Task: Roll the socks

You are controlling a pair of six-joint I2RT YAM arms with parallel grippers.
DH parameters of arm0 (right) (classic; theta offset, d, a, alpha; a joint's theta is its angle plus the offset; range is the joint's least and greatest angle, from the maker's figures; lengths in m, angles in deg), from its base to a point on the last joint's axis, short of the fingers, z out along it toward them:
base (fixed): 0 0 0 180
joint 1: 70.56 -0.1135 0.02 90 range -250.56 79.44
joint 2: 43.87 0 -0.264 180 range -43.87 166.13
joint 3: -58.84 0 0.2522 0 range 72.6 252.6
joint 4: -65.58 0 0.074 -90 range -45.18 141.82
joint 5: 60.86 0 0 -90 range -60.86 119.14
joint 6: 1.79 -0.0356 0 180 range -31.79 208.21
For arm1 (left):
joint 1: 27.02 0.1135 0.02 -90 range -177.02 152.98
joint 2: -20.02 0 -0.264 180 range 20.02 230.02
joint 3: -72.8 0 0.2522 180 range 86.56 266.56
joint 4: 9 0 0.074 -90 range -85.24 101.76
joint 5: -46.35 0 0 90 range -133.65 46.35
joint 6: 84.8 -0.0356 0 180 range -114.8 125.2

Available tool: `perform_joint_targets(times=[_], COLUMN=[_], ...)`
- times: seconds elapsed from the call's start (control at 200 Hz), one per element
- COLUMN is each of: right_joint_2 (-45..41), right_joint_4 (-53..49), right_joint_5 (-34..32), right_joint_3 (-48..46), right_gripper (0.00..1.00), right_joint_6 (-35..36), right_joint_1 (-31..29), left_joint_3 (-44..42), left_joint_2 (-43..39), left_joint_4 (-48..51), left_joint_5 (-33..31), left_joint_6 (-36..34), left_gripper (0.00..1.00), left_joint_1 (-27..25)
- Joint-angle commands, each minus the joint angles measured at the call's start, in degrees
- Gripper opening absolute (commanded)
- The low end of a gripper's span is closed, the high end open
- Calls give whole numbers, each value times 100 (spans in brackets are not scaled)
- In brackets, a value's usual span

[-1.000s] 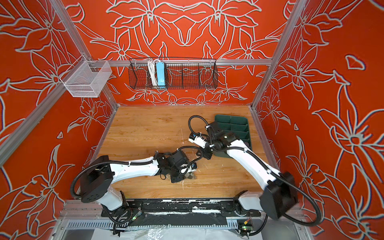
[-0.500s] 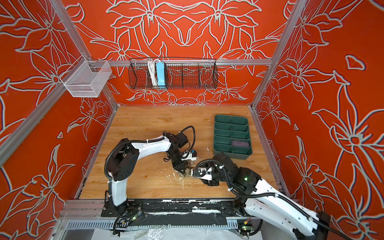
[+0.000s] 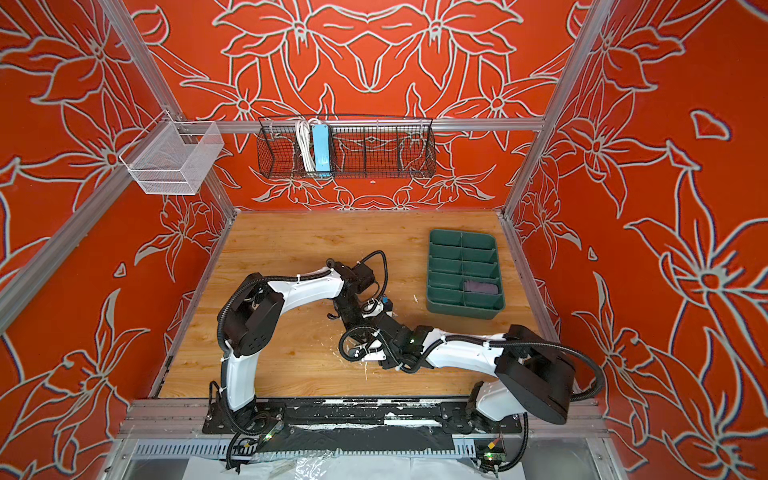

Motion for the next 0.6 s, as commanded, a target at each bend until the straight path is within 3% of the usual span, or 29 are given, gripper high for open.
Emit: perform_joint_targets(times=[0.0, 0.045, 0.105, 0.16, 0.245, 0.425, 0.595], right_joint_2=[400, 448, 434, 391, 323, -6, -156], right_joint_4=[-152, -460, -866, -1293, -1958, -2617, -2397], right_joint_5=[-114, 18, 220, 389, 449, 255, 136], right_joint_3=[265, 394, 520, 622, 747, 675, 602], right_gripper=[25, 13, 0, 0, 0, 0, 0], right_joint_6=[-179, -283, -378, -448, -601, -986, -1251], right_joint_1=[-38, -41, -47, -47, -47, -43, -47], left_joint_3=[-126, -176, -290, -412, -573, -835, -556], left_joint_2=[-13, -163, -423, -733, -1257, -2060, -1575], left_joint_4=[68, -29, -221, -468, -806, -1245, -985], left_joint_5=[-300, -420, -621, -862, -1114, -1753, -1876], left_joint_6=[-67, -14, 48, 140, 257, 755, 1237], left_gripper=[15, 19, 32, 44, 53, 56, 49], left_joint_1=[17, 18, 24, 47, 166, 528, 432])
